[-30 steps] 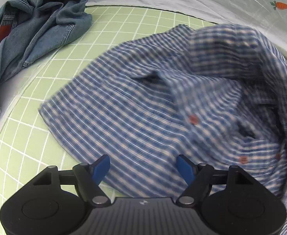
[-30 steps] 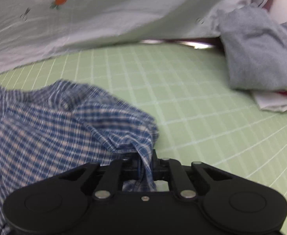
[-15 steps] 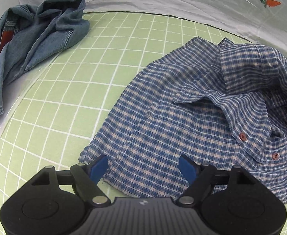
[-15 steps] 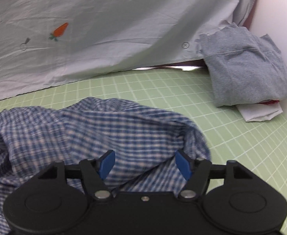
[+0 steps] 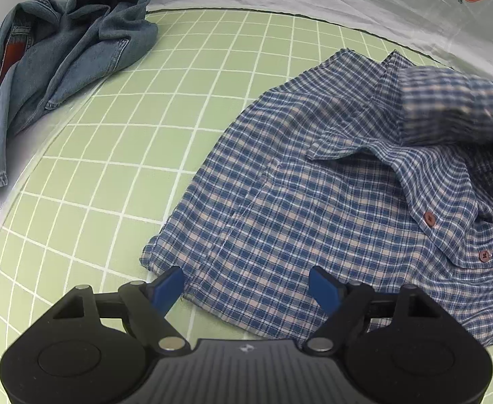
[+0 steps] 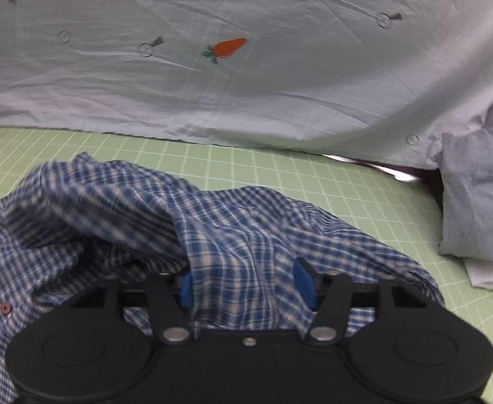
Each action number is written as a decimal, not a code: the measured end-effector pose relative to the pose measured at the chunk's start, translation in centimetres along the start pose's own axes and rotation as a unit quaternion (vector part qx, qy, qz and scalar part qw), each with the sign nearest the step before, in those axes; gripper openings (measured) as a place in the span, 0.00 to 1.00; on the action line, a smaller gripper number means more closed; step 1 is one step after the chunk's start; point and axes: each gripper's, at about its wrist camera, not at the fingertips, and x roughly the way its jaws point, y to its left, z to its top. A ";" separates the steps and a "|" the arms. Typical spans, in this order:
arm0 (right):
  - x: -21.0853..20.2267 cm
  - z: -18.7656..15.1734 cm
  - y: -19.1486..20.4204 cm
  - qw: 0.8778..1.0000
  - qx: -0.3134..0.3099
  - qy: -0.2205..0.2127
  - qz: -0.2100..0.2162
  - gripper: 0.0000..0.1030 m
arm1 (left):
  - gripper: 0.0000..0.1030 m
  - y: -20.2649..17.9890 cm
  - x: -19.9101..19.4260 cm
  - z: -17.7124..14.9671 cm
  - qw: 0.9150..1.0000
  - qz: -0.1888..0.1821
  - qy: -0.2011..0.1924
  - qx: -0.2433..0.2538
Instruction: Fold clothes
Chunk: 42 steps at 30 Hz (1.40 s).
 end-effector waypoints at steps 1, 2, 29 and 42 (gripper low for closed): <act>-0.2 -0.1 -1.7 0.999 0.033 -0.003 -0.010 0.40 | 0.79 0.2 0.2 -0.2 1.000 0.002 0.004 -0.003; -0.5 -0.3 -3.4 0.998 0.065 -0.005 -0.023 0.34 | 0.79 0.4 0.4 -0.3 1.000 0.004 0.008 -0.007; -5.9 -10.8 -15.1 0.983 0.158 0.071 -0.069 0.75 | 0.84 -4.8 -2.8 -3.6 0.998 -0.010 -0.028 0.063; -2.8 -11.7 -18.5 0.988 0.119 0.098 -0.004 0.75 | 0.84 -15.1 -3.9 -6.3 0.982 -0.059 -0.076 0.163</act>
